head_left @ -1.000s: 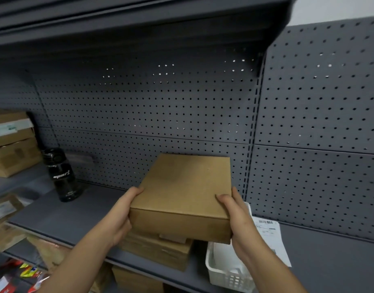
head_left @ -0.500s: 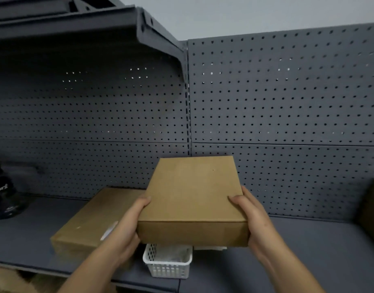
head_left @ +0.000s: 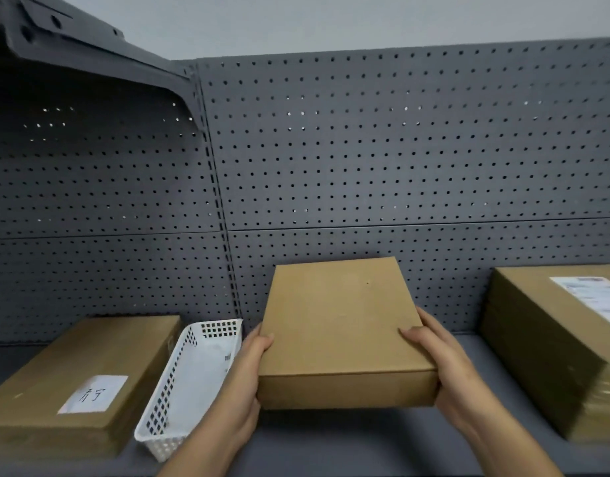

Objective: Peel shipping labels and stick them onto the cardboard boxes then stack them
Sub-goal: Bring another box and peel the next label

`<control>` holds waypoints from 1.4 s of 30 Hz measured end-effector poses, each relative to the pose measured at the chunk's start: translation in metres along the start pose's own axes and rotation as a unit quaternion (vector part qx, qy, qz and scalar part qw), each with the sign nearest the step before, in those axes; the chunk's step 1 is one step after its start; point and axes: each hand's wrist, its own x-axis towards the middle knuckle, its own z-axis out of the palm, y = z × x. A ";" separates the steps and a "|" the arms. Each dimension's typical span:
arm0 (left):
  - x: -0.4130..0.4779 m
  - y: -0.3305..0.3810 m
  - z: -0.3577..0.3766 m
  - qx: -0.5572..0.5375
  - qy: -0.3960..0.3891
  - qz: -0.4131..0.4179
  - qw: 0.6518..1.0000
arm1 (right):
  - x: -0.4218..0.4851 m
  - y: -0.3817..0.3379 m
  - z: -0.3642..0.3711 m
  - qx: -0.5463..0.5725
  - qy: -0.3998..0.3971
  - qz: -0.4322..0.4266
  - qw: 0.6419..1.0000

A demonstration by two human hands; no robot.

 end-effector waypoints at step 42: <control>0.021 -0.102 0.073 0.193 -0.002 -0.002 0.981 | 0.035 0.066 -0.130 -0.053 0.005 0.021 0.998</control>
